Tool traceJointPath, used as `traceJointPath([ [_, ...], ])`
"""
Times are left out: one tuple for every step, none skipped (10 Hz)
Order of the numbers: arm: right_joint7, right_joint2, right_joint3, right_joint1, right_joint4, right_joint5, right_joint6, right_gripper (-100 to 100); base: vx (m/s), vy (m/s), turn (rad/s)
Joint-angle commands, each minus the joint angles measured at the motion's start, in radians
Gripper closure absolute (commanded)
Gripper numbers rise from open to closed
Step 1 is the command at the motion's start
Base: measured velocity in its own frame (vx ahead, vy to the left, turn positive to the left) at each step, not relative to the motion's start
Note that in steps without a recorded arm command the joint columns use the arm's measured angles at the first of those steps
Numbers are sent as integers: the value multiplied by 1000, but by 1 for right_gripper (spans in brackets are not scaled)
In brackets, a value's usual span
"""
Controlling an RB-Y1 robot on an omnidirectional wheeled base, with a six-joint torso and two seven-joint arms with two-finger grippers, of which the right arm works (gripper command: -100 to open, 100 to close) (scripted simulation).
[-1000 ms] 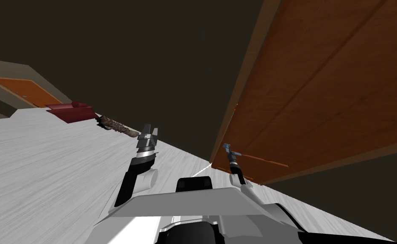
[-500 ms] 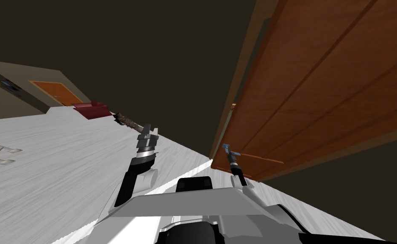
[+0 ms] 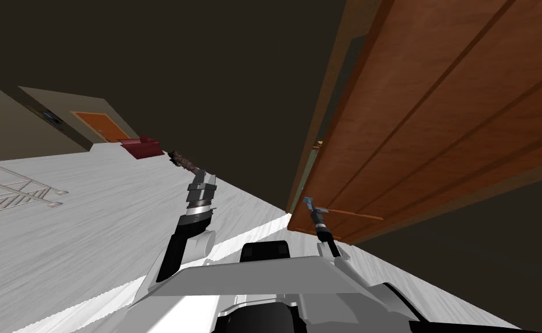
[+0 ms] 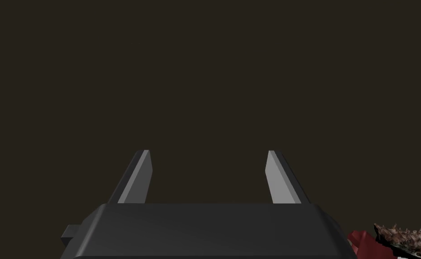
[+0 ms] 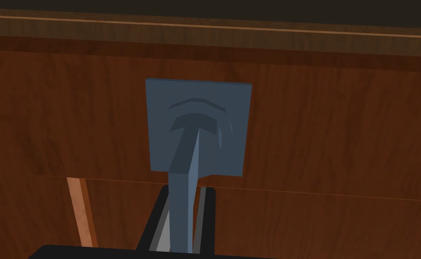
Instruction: Pull the door open
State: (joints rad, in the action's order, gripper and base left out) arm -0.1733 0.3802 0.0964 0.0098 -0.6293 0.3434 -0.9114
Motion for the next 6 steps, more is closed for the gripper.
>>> traceJointPath([
  [-19, 11, 20, 11, 0, -7, -15, 100, -222, -38, 100],
  [-35, 22, 36, 21, -6, -13, -26, 100, -218, -28, 95],
  [-44, 29, 46, 27, -9, -16, -32, 100, -225, -43, 93],
  [-54, 37, 57, 34, -13, -20, -40, 100, -229, -69, 91],
  [-44, 31, 49, 32, -16, -17, -29, 100, -103, -28, 30],
  [-62, 44, 70, 51, -17, -21, -52, 100, -162, -35, 146],
])
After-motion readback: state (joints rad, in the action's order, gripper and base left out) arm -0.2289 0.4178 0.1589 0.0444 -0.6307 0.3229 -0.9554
